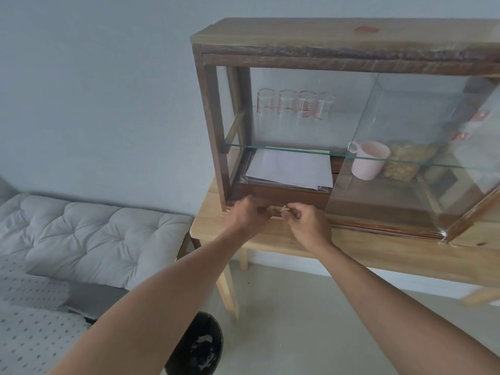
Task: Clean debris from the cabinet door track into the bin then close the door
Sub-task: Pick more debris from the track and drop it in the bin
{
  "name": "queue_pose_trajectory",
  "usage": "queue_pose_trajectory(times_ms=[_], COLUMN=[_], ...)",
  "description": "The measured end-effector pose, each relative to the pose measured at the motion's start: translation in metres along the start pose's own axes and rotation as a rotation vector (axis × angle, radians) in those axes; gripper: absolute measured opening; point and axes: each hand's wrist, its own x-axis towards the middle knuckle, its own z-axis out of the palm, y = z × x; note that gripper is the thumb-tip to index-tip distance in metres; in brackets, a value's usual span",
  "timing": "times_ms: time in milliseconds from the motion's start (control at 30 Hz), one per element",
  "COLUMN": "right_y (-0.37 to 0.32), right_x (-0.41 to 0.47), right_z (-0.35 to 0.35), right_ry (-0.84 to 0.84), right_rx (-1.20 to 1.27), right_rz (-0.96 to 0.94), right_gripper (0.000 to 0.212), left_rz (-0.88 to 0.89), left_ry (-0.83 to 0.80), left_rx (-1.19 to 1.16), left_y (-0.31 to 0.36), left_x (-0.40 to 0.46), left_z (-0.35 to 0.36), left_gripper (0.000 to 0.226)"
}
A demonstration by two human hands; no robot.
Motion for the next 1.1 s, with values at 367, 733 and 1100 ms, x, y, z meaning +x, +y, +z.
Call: queue_pose_trajectory(times_ms=[367, 733, 1100], right_y=[-0.006, -0.012, -0.048], right_x=[-0.002, -0.016, -0.058], right_z=[0.003, -0.004, 0.039], right_ry=[0.072, 0.09, -0.069], right_rx=[0.051, 0.125, 0.247], right_rz=[0.015, 0.005, -0.097], right_gripper=[0.015, 0.019, 0.017], left_rz=[0.006, -0.033, -0.159], left_ry=[0.033, 0.106, 0.142], left_rx=[-0.07, -0.15, -0.115], left_y=[-0.003, -0.033, -0.087], left_x=[0.002, -0.024, -0.077], left_z=[0.0, -0.032, -0.069], left_gripper=[0.014, 0.008, 0.009])
